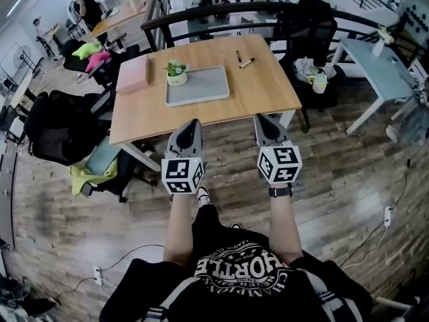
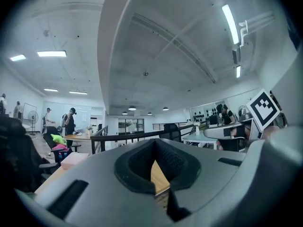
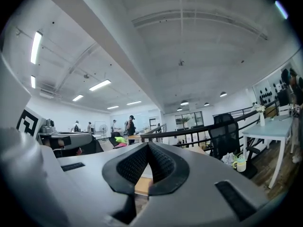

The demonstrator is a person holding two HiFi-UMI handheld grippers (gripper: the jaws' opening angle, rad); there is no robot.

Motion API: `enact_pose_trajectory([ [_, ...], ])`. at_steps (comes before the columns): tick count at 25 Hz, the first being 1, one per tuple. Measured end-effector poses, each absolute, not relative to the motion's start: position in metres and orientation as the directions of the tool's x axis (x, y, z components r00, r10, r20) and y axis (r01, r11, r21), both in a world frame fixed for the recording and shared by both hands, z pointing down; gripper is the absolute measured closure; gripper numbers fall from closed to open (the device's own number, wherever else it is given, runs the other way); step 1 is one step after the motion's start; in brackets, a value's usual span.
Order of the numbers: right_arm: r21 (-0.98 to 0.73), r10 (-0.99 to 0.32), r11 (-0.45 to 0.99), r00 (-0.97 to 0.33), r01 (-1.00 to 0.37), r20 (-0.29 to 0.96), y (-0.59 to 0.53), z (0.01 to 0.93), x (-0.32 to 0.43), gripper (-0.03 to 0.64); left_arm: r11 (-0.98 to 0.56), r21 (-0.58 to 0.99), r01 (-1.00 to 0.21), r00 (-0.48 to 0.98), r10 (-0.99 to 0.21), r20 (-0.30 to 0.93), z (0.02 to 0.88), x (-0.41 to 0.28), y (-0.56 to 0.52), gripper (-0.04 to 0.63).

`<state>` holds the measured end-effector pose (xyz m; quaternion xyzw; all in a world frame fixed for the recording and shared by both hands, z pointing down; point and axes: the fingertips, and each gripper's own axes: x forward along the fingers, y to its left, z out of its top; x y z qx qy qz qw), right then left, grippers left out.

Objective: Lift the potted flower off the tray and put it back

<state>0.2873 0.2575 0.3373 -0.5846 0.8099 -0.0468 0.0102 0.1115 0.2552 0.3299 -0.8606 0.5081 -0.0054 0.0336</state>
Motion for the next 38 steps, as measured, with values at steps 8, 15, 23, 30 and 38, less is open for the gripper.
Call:
enact_pose_trajectory([
  [8,-0.164,-0.928,0.358,-0.369,-0.919,0.041,0.213,0.355,0.247,0.597,-0.452,-0.023,-0.892,0.452,-0.892,-0.005,0.354,0.076,0.215,0.577],
  [15,-0.173,-0.911,0.399,-0.411,-0.901,0.037,0.164,0.349,0.210,0.597,-0.420,0.008,-0.907,0.420,-0.907,-0.025,0.351,0.041,0.169,0.577],
  [23,-0.163,-0.894,0.434,-0.446,-0.886,0.048,0.116,0.347,0.182,0.597,-0.393,0.030,-0.919,0.392,-0.920,-0.034,0.350,0.015,0.121,0.577],
  [30,-0.182,-0.889,0.438,-0.454,-0.881,0.057,0.082,0.351,0.168,0.597,-0.381,0.043,-0.924,0.380,-0.925,-0.024,0.354,0.001,0.090,0.577],
  [38,-0.166,-0.877,0.455,-0.472,-0.875,0.084,0.054,0.353,0.152,0.597,-0.392,0.043,-0.919,0.392,-0.920,-0.012,0.353,-0.008,0.062,0.577],
])
